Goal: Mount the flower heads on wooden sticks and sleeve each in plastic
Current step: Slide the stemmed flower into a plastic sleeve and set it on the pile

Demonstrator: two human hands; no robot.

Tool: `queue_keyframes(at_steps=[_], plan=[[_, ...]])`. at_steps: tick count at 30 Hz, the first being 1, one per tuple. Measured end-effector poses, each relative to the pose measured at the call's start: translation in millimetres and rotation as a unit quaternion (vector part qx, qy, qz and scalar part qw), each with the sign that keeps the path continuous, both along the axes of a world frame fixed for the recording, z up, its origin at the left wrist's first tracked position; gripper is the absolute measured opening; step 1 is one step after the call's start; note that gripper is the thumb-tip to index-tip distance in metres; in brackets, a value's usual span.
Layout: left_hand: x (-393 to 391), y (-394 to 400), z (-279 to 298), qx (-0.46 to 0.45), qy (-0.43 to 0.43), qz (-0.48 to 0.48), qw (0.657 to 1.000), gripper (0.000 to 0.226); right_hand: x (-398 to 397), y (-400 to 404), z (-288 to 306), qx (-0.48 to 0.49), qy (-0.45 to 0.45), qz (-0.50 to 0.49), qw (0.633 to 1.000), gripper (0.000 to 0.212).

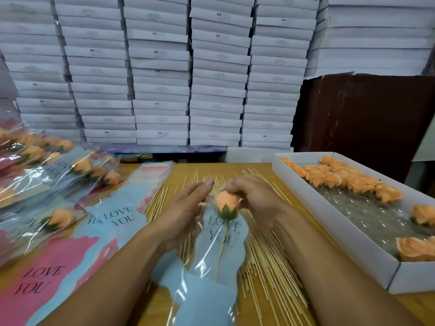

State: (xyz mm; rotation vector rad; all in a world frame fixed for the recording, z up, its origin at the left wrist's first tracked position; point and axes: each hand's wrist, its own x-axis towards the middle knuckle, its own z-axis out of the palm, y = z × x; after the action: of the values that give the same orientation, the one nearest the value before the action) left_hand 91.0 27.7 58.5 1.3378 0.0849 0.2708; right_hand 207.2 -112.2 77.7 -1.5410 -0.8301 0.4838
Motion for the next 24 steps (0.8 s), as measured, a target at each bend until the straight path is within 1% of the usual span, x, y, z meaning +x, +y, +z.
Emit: queue_keyframes(at_steps=[2,5,6,8,9,10,11,12,13,15,17,20,24], plan=[[-1.2,1.4,0.1,0.027,0.025,-0.045,0.998,0.035,6.2,-1.0,-0.4,0.032,-0.011,-0.056,0.998,0.014],[-2.1,-1.6,-1.7,0.073,0.070,-0.080,0.992,0.043,13.7,-3.0,-0.1,0.042,-0.040,-0.109,0.992,0.016],[-4.1,-2.8,-1.2,0.089,0.085,-0.088,0.989,0.041,16.1,-3.9,0.2,0.042,-0.042,-0.126,0.990,0.017],[-8.3,-2.7,0.6,0.105,0.102,-0.112,0.983,0.030,23.4,-5.6,-1.4,0.042,-0.047,-0.150,0.987,0.031],[-10.5,-2.6,2.8,0.105,0.109,-0.133,0.980,0.035,27.0,-6.6,-3.1,0.042,-0.047,-0.157,0.986,0.037],[-11.6,-1.2,3.6,0.106,0.120,-0.149,0.976,0.050,29.2,-7.2,-4.0,0.041,-0.045,-0.162,0.985,0.037],[-12.8,0.3,4.0,0.101,0.137,-0.168,0.971,0.066,31.4,-8.0,-5.4,0.040,-0.046,-0.166,0.984,0.034],[-14.4,1.2,4.6,0.088,0.151,-0.194,0.965,0.075,32.5,-8.2,-6.2,0.037,-0.050,-0.173,0.983,0.030],[-15.4,1.2,5.4,0.073,0.162,-0.222,0.959,0.076,34.0,-8.2,-7.3,0.036,-0.056,-0.181,0.981,0.028],[-14.8,1.0,3.8,0.046,0.167,-0.267,0.948,0.058,35.3,-8.1,-8.3,0.038,-0.059,-0.197,0.978,0.029],[-13.7,0.5,2.4,0.027,0.162,-0.286,0.944,0.036,37.2,-8.1,-9.1,0.044,-0.051,-0.203,0.977,0.032],[-12.3,0.0,0.4,0.045,0.157,-0.284,0.945,0.025,37.2,-8.6,-8.0,0.068,-0.035,-0.191,0.979,0.038],[-12.7,-0.9,2.3,0.057,0.158,-0.283,0.944,0.025,36.5,-8.6,-6.8,0.070,-0.038,-0.189,0.979,0.030]])
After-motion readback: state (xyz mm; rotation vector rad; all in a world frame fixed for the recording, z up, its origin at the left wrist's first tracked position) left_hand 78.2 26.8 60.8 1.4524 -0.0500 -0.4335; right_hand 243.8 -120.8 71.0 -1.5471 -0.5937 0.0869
